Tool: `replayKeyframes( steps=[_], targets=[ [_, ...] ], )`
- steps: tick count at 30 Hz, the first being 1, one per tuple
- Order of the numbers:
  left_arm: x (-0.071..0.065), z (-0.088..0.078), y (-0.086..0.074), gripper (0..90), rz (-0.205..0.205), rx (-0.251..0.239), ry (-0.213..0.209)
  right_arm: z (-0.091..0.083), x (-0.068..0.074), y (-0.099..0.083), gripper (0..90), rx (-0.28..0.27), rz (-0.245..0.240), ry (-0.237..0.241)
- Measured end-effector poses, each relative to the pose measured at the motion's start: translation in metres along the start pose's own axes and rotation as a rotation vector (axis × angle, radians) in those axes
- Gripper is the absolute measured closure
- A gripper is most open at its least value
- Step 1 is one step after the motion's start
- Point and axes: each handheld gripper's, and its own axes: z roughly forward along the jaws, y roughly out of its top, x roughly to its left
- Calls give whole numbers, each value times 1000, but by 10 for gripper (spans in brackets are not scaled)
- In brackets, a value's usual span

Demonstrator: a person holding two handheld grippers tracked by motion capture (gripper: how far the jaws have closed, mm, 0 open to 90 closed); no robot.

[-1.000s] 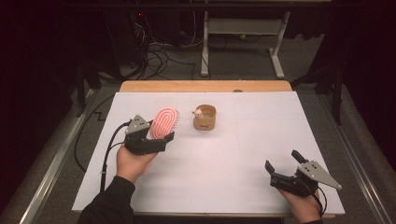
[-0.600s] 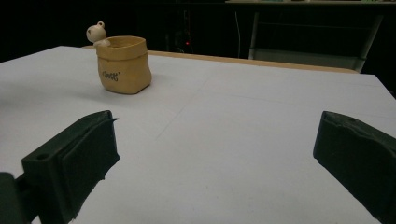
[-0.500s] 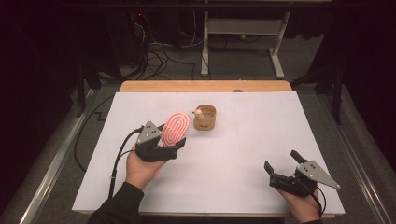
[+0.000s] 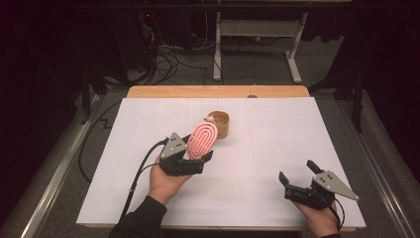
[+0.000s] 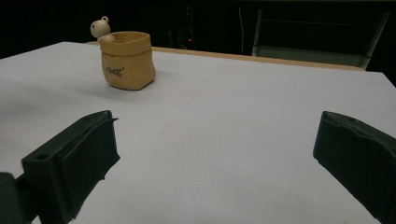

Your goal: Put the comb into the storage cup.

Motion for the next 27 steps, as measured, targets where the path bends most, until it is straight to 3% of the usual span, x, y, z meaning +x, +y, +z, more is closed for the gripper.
replayKeyframes(
  steps=[15,22,27],
  targets=[
    [-10,6,1,182,24,-10,-54,13,13,2,2,45,5,-5],
    [-15,1,2,182,26,-24,-60,23,21,4,3,77,-16,3],
    [-18,-2,3,182,27,-31,-58,31,25,10,3,91,6,23]
  ],
)
